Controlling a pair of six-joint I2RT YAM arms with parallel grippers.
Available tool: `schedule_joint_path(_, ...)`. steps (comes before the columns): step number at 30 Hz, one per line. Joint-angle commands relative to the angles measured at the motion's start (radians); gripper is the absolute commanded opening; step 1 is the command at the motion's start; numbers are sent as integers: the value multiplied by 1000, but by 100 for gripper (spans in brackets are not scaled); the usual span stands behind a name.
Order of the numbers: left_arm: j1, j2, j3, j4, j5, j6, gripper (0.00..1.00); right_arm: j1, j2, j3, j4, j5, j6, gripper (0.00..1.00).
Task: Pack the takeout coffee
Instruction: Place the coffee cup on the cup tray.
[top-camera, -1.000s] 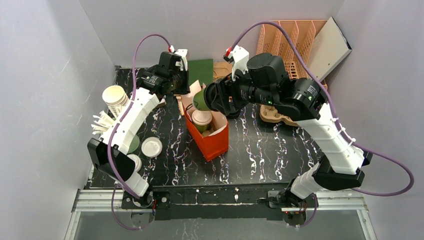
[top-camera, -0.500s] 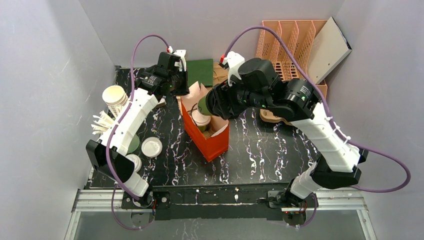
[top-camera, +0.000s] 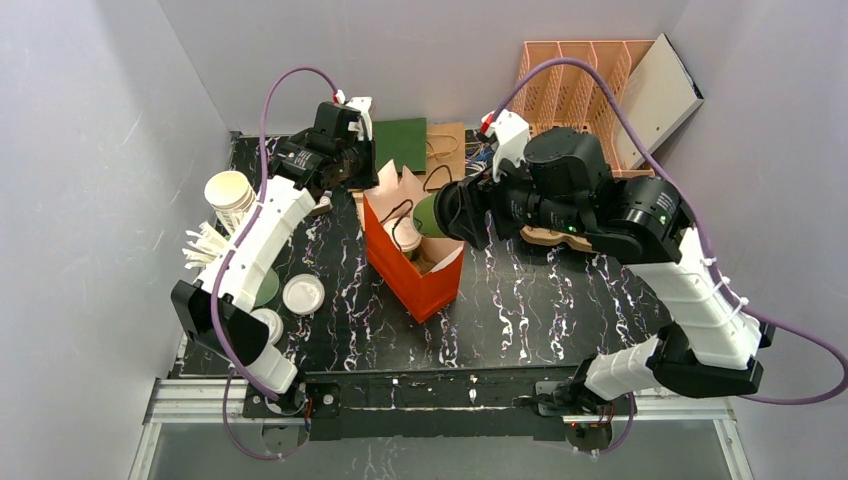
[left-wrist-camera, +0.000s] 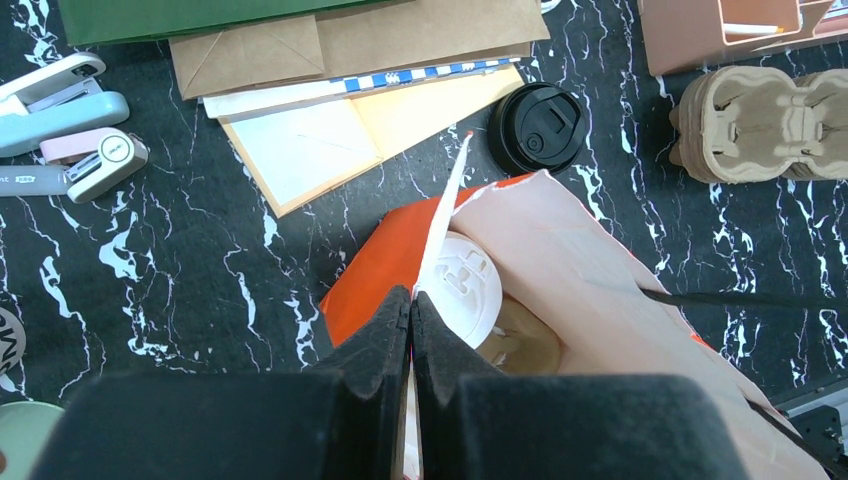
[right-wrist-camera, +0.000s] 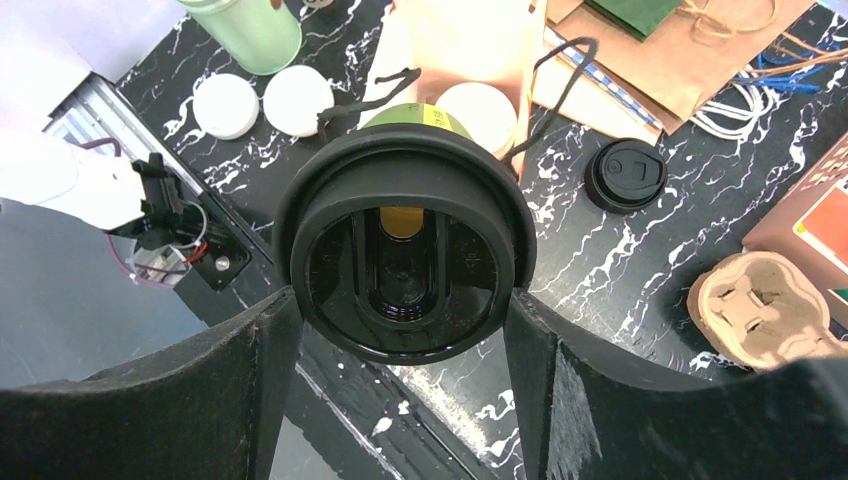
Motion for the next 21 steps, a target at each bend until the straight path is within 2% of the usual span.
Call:
schedule_joint_path(1, 4, -23, 44, -16, 6, 9, 0, 4, 36, 1, -15, -25, 2, 41)
schedule_joint_path(8, 4, -38, 72, -13, 25, -9, 0, 3, 109, -1, -53, 29, 17, 39)
schedule_joint_path(13, 4, -88, 26, 73, 91, 8, 0, 21, 119, -78, 0, 66, -6, 37)
schedule_joint_path(21, 4, -128, -18, 134, 139, -18, 0, 136, 160, -153, 25, 260, -37, 34)
